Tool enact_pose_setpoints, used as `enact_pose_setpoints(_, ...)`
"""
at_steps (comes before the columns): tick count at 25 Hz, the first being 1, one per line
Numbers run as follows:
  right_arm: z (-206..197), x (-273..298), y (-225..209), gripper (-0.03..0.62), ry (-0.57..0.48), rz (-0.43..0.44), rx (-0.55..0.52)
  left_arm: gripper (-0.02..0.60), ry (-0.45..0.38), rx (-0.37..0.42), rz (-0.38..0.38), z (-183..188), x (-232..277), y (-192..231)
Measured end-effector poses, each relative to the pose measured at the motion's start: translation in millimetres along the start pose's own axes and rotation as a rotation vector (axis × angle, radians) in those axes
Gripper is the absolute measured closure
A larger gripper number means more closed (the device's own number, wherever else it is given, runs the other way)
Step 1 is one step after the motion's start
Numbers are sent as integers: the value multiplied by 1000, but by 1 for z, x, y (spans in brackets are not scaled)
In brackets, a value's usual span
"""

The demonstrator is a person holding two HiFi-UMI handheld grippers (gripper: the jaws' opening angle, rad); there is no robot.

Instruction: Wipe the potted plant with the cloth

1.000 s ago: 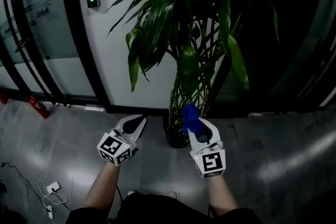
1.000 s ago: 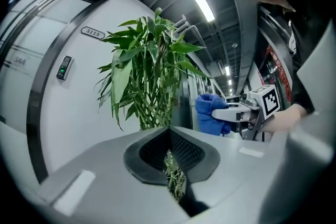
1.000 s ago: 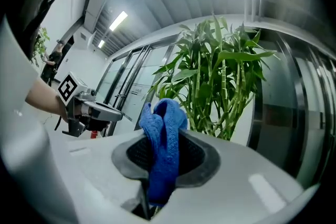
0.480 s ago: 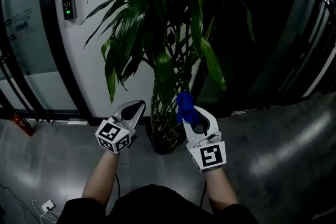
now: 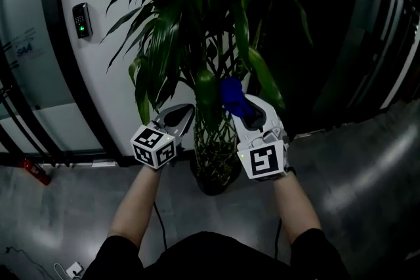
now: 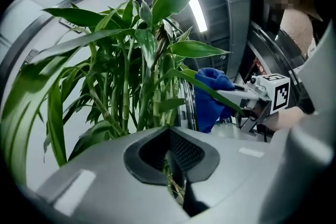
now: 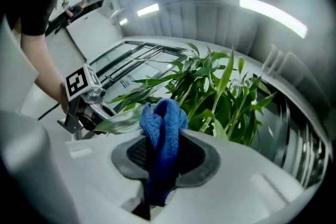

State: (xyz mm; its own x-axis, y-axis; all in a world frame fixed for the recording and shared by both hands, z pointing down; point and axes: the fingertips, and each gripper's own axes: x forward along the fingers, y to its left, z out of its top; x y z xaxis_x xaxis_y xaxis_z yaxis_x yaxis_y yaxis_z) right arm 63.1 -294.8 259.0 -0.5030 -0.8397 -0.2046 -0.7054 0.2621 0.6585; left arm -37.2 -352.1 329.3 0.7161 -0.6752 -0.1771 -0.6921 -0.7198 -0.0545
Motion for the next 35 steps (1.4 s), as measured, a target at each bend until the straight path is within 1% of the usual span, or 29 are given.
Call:
enact_pose_setpoints(2, 15, 13, -10, 507, -12, -20, -88, 575, -7, 27, 1, 15, 9, 1)
enact_pose_setpoints(4, 31, 24, -18, 507, -3, -22, -157, 575, -9, 50, -3, 27, 16, -1)
enact_pose_setpoints(7, 49, 42, -16, 507, 2, 22, -229, 575, 9, 51, -5, 32, 27, 1)
enact_pose_setpoints(9, 57, 52, -9, 507, -4, 55, -269, 575, 32, 51, 8, 30, 31, 6)
enact_pose_setpoints(11, 59, 56, 0, 507, 6, 77, -327, 575, 49, 64, 21, 28, 32, 8)
enact_pose_setpoints(15, 47, 57, 23, 507, 42, 107, -460, 575, 68, 60, 10, 20, 29, 8)
enact_pose_setpoints(18, 42, 56, 34, 507, 52, 120, -538, 575, 51, 73, -14, 24, 27, 0)
enact_pose_setpoints(20, 41, 55, 37, 507, 55, 123, -553, 575, 36, 73, -52, 29, 28, -8)
enact_pose_setpoints(22, 40, 52, 39, 507, 60, 127, -544, 575, 27, 57, -96, 33, 31, -18)
enact_pose_setpoints(26, 36, 46, 48, 507, 66, 146, -501, 575, 5, -13, -139, 32, 38, -28)
enact_pose_setpoints(28, 32, 41, 51, 507, 73, 152, -482, 575, -12, -52, -152, 32, 40, -32)
enact_pose_setpoints(30, 28, 35, 54, 507, 82, 151, -485, 575, -20, -75, -157, 31, 40, -35)
enact_pose_setpoints(32, 25, 31, 57, 507, 92, 144, -502, 575, -19, -81, -151, 30, 40, -35)
enact_pose_setpoints(35, 22, 23, 60, 507, 97, 149, -491, 575, -22, -85, -136, 30, 40, -33)
